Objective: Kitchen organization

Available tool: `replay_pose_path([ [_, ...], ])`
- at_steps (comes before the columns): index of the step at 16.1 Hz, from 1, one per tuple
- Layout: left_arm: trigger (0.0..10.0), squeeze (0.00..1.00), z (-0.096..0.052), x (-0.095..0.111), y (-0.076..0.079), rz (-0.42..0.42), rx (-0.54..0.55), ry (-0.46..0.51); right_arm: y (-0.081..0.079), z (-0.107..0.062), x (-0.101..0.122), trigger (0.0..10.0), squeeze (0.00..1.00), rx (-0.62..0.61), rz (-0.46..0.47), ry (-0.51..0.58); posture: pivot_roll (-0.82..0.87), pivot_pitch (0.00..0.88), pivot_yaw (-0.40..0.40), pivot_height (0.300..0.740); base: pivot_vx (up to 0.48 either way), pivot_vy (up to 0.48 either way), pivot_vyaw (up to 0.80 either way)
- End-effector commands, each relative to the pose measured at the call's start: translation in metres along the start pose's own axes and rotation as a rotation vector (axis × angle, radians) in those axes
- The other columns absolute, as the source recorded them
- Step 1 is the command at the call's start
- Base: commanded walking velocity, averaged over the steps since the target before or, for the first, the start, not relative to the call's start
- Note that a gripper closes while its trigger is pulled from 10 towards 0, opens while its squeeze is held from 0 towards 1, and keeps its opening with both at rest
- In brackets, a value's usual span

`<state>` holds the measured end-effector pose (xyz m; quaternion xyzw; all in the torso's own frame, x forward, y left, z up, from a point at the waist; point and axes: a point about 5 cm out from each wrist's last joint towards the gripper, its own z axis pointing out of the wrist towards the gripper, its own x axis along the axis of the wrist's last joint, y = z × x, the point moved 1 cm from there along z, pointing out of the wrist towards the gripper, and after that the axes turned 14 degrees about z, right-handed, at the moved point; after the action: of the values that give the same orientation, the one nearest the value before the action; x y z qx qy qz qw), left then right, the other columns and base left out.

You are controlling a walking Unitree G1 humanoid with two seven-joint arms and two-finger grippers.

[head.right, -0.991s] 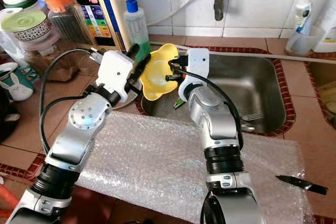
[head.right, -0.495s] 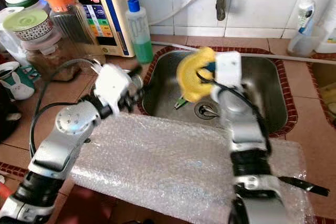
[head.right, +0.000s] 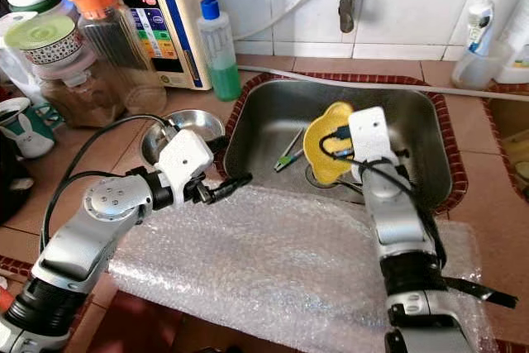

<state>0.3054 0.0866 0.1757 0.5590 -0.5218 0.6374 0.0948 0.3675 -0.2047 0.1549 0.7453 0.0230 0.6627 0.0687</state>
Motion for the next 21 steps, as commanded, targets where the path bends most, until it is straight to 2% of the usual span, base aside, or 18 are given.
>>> replay_pose_path([
  [1,10.0,1.0,-0.003,0.001,0.002,0.011,-0.023,-0.008,-0.005,0.0,0.001,2.2,0.0,0.027,-0.003,0.01,-0.22,0.1,0.161,0.74,0.0,0.0,0.0],
  [2,10.0,1.0,-0.003,0.0,0.003,0.016,-0.031,-0.013,-0.006,0.0,0.001,7.2,0.0,0.031,0.0,0.009,-0.22,0.1,0.161,0.74,0.0,0.0,0.0],
  [3,10.0,1.0,-0.004,0.0,0.003,0.013,-0.041,-0.017,-0.006,0.0,0.001,10.0,1.0,0.035,0.007,0.009,-0.22,0.1,0.161,0.74,0.0,0.0,0.0],
  [8,10.0,1.0,-0.003,-0.001,0.004,0.018,-0.043,-0.026,-0.007,0.001,-0.001,10.0,1.0,0.063,0.02,-0.005,-0.22,0.093,0.162,0.74,0.0,0.0,0.0],
  [12,10.0,1.0,-0.003,-0.001,0.003,0.017,-0.026,-0.022,-0.014,0.0,-0.011,10.0,1.0,0.131,0.001,-0.076,-0.22,0.09,0.159,0.74,0.0,0.0,0.0],
  [13,10.0,1.0,-0.002,-0.001,0.004,0.018,-0.028,-0.024,-0.019,-0.001,-0.019,10.0,1.0,0.189,-0.073,-0.118,-0.22,0.09,0.159,0.74,0.0,0.0,0.0],
  [14,10.0,1.0,-0.002,-0.001,0.005,0.017,-0.029,-0.023,-0.026,-0.004,-0.026,10.0,1.0,0.267,-0.189,-0.135,-0.22,0.091,0.16,0.74,0.0,0.0,0.0],
  [15,10.0,1.0,-0.002,0.0,0.005,0.015,-0.03,-0.023,-0.029,-0.006,-0.029,10.0,1.0,0.296,-0.196,-0.147,-0.22,0.092,0.162,0.74,0.0,0.0,0.0],
  [18,10.0,1.0,-0.001,0.0,0.005,0.017,-0.029,-0.023,-0.032,-0.007,-0.032,10.0,1.0,0.311,-0.1,-0.181,-0.22,0.092,0.161,0.74,0.0,0.0,0.0],
  [21,10.0,1.0,-0.003,0.0,0.005,0.017,-0.025,-0.024,-0.029,-0.002,-0.02,10.0,1.0,0.255,0.076,-0.142,-0.21,0.099,0.165,0.74,0.0,0.0,0.0],
])
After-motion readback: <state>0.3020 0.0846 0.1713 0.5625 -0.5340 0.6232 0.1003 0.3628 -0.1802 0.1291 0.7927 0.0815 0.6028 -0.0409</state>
